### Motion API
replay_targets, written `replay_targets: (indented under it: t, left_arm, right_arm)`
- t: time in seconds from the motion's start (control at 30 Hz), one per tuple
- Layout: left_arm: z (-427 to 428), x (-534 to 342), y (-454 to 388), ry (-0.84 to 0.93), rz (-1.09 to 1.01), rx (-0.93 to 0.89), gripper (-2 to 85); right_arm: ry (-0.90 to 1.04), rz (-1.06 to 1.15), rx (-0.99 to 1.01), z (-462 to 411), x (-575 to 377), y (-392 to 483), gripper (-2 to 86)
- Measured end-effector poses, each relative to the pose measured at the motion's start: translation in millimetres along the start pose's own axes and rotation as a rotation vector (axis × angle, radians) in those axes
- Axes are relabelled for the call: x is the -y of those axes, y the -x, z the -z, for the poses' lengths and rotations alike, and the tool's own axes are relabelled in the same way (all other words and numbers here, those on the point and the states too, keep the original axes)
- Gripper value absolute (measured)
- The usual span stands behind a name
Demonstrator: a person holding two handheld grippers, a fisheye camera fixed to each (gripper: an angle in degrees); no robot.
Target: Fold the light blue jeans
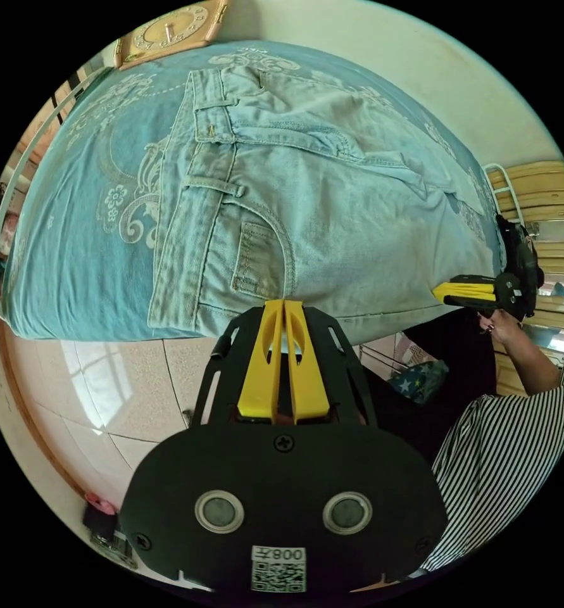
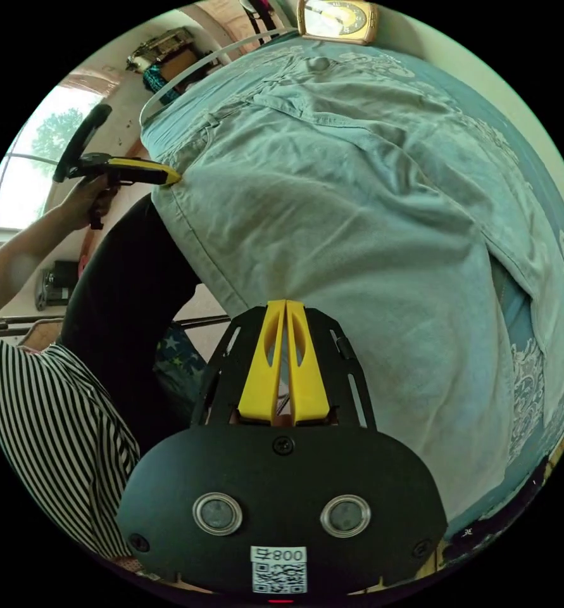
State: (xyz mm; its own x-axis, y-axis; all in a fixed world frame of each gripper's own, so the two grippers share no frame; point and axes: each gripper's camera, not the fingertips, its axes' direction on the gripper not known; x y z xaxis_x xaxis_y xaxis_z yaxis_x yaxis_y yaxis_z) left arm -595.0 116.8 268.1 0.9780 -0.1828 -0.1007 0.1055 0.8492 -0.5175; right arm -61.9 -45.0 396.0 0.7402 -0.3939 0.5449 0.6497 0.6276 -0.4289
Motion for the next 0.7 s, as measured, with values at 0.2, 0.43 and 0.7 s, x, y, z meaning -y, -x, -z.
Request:
replay_targets:
  t: [0.2,0.43,0.7]
  left_arm:
    - [27,37,-58,-0.217,-0.139,-0.045,0.3]
    - [6,170,-145,-0.221,-0.346,-0.136,1.4]
    - [-43,211,-162,-0.038,-0.341,-0.088,0.5]
  right_arm:
    - [-0.015,-0.025,0.066,24,-22,-31,0.1]
    - [-0.271,-0.259,-0.204,115,-26,-139,-0.2]
    - [-0.158,-0.425,-0.223,110,-32,-251,-0.1]
